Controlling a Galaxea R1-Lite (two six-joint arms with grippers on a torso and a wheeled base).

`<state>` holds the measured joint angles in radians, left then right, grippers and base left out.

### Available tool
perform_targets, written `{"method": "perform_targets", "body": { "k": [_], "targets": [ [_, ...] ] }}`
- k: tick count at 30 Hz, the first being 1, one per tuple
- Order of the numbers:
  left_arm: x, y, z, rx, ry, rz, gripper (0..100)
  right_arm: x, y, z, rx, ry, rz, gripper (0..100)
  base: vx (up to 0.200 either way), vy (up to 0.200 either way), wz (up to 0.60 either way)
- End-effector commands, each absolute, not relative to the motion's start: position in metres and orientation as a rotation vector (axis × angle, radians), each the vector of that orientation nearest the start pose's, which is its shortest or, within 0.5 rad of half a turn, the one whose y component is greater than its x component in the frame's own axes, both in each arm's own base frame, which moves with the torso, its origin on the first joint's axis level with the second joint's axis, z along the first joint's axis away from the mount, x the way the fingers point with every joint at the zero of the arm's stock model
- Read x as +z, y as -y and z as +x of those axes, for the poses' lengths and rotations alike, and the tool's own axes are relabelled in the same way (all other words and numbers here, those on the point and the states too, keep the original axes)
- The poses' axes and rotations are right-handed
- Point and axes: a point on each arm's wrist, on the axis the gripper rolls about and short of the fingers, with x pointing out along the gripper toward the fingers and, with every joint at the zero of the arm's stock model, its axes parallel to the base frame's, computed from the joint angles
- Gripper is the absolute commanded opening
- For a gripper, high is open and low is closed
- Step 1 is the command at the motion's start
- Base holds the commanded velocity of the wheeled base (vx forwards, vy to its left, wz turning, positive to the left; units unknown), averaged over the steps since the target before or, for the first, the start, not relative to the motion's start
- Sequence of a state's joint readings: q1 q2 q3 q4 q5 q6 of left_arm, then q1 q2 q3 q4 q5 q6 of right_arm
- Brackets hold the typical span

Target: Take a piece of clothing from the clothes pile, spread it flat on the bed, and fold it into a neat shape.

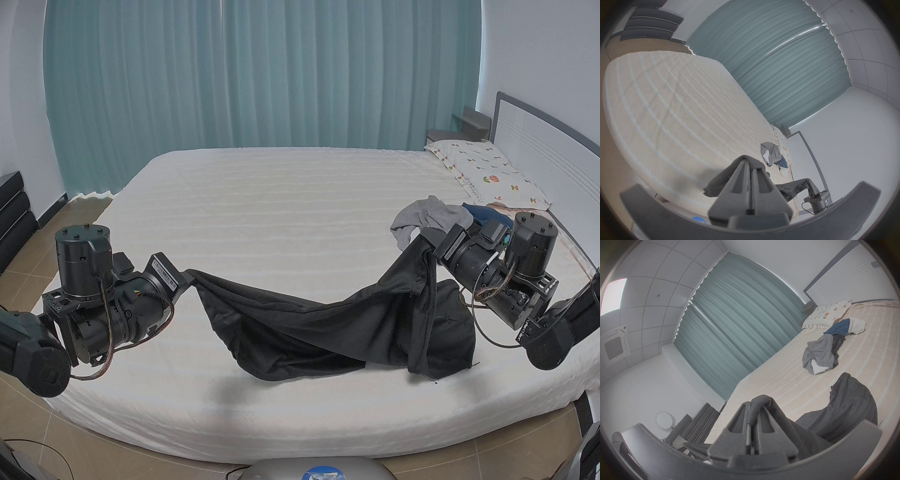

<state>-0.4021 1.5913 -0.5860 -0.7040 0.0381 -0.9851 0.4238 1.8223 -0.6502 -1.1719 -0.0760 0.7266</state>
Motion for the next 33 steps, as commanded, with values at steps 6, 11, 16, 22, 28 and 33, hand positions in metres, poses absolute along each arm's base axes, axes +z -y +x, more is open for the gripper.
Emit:
{"method": "perform_targets", "body": {
  "k": [6, 11, 16, 22, 28, 33],
  "targets": [
    [0.157, 0.102, 0.241, -0.18, -0.468, -0.894, 0, 0.147, -0.106, 0.261, 0.332, -0.205, 0.782, 0, -0.033, 0.0, 0.0],
    [0.154, 0.106, 0.241, -0.183, -0.481, -0.889, 0, 0.15, -0.104, 0.257, 0.332, -0.197, 0.782, 0, -0.2, 0.0, 0.0],
    [0.155, 0.108, 0.237, -0.198, -0.485, -0.886, 0, 0.163, -0.101, 0.246, 0.356, -0.156, 0.79, 0, -0.2, 0.0, 0.0],
    [0.165, 0.109, 0.228, -0.221, -0.481, -0.885, 0, 0.187, -0.095, 0.228, 0.393, -0.082, 0.8, 0, -0.2, 0.0, 0.0],
    [0.195, 0.11, 0.201, -0.298, -0.463, -0.886, 0, 0.22, -0.091, 0.209, 0.432, -0.017, 0.786, 0, -0.2, 0.0, 0.0],
    [0.224, 0.105, 0.187, -0.318, -0.434, -0.854, 0, 0.249, -0.086, 0.178, 0.474, 0.017, 0.78, 0, -0.16, 0.0, 0.0]
  ]
}}
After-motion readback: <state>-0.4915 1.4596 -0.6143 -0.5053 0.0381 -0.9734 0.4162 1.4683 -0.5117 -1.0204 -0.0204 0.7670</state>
